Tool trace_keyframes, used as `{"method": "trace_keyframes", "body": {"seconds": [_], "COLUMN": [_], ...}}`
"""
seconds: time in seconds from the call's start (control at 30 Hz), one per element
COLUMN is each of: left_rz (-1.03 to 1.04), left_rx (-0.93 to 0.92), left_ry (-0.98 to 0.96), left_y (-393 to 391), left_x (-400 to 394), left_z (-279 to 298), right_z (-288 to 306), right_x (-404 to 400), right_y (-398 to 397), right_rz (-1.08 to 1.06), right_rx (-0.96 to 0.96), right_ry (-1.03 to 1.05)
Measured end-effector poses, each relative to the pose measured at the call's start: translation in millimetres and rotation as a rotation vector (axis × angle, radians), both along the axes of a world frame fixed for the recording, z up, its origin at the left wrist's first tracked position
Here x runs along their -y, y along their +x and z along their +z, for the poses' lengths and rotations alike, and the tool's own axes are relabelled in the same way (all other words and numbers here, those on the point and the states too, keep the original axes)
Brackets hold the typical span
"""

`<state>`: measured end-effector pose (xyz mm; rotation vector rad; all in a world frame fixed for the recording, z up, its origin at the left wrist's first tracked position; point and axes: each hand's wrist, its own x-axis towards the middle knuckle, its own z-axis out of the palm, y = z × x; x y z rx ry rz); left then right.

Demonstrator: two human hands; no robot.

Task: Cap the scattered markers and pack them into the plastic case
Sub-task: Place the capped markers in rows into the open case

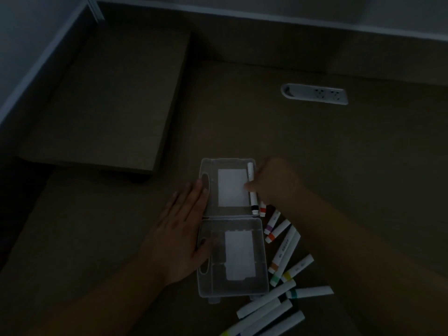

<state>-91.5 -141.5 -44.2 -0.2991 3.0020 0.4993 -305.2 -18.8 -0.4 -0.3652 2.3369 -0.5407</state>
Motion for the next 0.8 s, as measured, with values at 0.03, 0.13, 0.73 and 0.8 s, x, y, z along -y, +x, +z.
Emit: {"method": "trace_keyframes", "body": {"seconds": [0.03, 0.13, 0.73, 0.8], "left_rz": [-0.003, -0.008, 0.025, 0.030], "left_rx": [-0.005, -0.009, -0.047, -0.056], "left_ry": [0.000, -0.005, 0.033, 0.030], "left_y": [-1, 0, 2, 3], "left_x": [-1, 0, -1, -1], "left_z": [0, -2, -6, -6], "right_z": [-1, -3, 1, 0], "right_x": [1, 3, -31, -27], "right_y": [-1, -1, -10, -10], "right_rz": [0.010, 0.043, -0.080, -0.068], "right_rx": [0.000, -0.015, 0.024, 0.016], "right_ry": [0.003, 0.017, -0.026, -0.029]}}
